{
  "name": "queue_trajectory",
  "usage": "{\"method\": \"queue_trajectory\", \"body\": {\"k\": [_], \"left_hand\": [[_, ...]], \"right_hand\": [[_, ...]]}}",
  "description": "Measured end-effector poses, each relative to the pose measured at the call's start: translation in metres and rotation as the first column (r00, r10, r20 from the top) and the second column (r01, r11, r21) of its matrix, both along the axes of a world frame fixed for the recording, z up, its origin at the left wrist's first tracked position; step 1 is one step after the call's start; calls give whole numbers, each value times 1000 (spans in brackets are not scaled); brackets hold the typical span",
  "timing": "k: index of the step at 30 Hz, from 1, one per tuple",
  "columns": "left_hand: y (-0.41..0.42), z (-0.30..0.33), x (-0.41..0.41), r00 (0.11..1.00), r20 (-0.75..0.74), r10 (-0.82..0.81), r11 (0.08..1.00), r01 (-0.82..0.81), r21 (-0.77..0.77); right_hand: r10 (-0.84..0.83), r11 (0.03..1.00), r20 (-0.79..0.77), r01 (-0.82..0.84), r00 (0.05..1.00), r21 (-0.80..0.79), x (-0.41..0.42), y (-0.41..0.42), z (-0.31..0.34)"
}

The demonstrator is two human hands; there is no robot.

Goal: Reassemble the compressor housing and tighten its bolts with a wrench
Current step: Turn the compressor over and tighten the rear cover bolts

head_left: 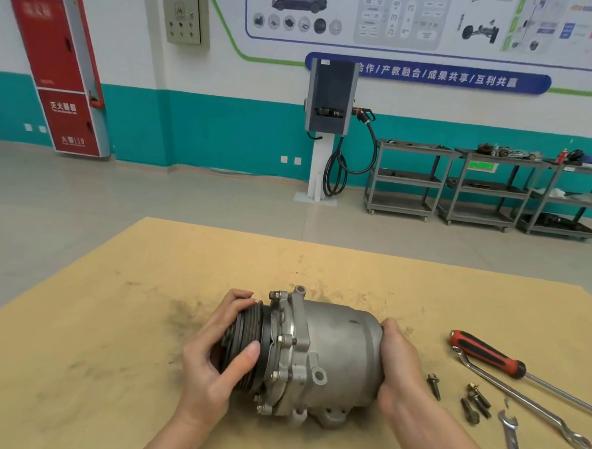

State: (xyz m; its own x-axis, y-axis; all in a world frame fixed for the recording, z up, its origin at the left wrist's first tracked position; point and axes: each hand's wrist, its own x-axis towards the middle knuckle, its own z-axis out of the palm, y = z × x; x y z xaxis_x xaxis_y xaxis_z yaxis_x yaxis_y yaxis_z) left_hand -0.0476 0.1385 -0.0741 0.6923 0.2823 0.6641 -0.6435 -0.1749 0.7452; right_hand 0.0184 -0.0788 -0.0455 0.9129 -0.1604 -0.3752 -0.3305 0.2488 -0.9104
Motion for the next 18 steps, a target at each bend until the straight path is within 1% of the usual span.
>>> {"method": "queue_trajectory", "body": {"k": [3,7,10,12,16,18], "left_hand": [[-15,-13,1,999,19,28,999,-27,-38],[-26,-21,4,997,6,71,995,-70,-76],[-25,-22,6,998,-4,64,997,-64,-48],[-26,-20,6,998,-18,56,998,-56,1],[-19,-14,2,992,-128,13,993,2,118],[-14,-7,-2,977,-212,-31,991,58,120]], "right_hand": [[12,998,9,-12,1000,-54,2,-11,2],[27,996,24,-25,999,-83,3,-19,5],[43,994,35,-39,998,-101,1,-21,5],[63,991,68,-55,996,-120,0,-23,5],[136,983,145,-115,980,-144,-12,-29,4],[162,980,177,-138,971,-140,-20,-29,-1]]}}
